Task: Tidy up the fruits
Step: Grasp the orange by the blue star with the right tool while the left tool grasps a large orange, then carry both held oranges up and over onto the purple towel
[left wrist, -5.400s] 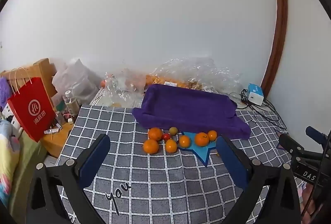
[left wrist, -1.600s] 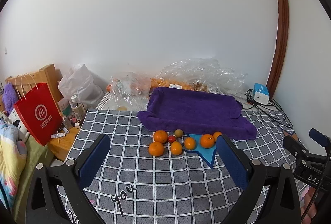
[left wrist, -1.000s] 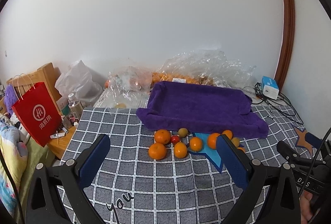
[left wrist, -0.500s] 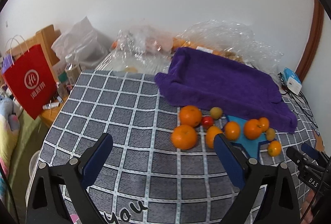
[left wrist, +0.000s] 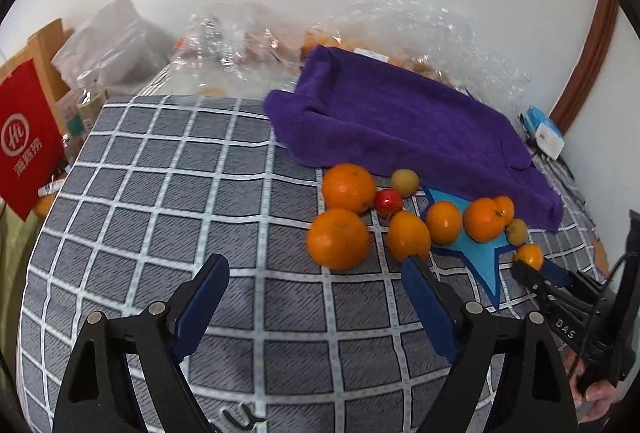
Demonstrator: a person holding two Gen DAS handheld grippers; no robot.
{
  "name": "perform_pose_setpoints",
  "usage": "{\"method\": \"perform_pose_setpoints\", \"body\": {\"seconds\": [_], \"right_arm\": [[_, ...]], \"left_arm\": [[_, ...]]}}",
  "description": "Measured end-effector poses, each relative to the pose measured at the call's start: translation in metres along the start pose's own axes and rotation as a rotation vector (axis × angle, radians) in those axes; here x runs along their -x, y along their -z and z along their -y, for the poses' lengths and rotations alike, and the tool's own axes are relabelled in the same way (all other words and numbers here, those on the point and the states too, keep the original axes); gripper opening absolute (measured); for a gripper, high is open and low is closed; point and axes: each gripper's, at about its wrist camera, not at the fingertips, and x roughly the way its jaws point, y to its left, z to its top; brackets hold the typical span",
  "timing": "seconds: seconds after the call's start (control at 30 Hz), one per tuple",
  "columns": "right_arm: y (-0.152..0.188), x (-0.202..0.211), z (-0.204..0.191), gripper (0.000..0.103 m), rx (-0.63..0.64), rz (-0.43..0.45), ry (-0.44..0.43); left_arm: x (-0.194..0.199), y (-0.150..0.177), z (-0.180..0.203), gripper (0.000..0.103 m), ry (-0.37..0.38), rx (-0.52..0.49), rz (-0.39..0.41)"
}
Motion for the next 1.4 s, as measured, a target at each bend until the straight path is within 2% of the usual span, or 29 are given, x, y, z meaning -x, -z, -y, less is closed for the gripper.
{"method": "perform_pose_setpoints", "body": {"seconds": [0.03,0.2,0.43,0.53,0.6,0.63,0.67,0.8,1.0,1.4], "right_arm": [[0.000,0.000,0.001,0.035,0.003,0.001,-0.004],[0.005,0.009,0.014,0.035,-0.012,0.007,-0.009],[0.012,0.012,0.031,0.035,-0.035,0.001,0.032],[0.012,0.016,0.033,0.035,-0.043,0.005,0.038],[0.012,0.018,0.034,0.035,-0.054,0.003,0.041],[0.011,0.018,0.034,0.035,-0.056,0.002,0.045],[0.011,0.019,0.034,0.035,-0.057,0.001,0.051],[0.008,0.030,0.033,0.035,-0.074,0.009,0.064],[-0.002,0.055,0.034,0.035,-0.086,0.044,0.080],[-0.015,0.108,0.038,0.035,-0.109,0.144,0.061]], "left_arm": [[-0.004,-0.001,0.003,0.087,-0.012,-0.007,0.000],[-0.019,-0.002,0.011,0.087,-0.068,-0.034,-0.010],[-0.037,-0.006,0.013,0.085,-0.071,-0.024,-0.026],[-0.043,-0.008,0.013,0.069,-0.045,-0.007,-0.048],[-0.042,-0.009,0.013,0.055,-0.061,-0.014,-0.032],[-0.042,-0.009,0.014,0.044,-0.054,-0.018,-0.032],[-0.042,-0.009,0.013,0.038,-0.030,-0.020,-0.033],[-0.036,-0.012,0.012,0.037,0.016,-0.014,-0.045],[-0.008,-0.015,0.019,0.037,0.029,-0.035,-0.034],[0.066,-0.030,0.040,0.037,0.060,-0.013,0.053]]}}
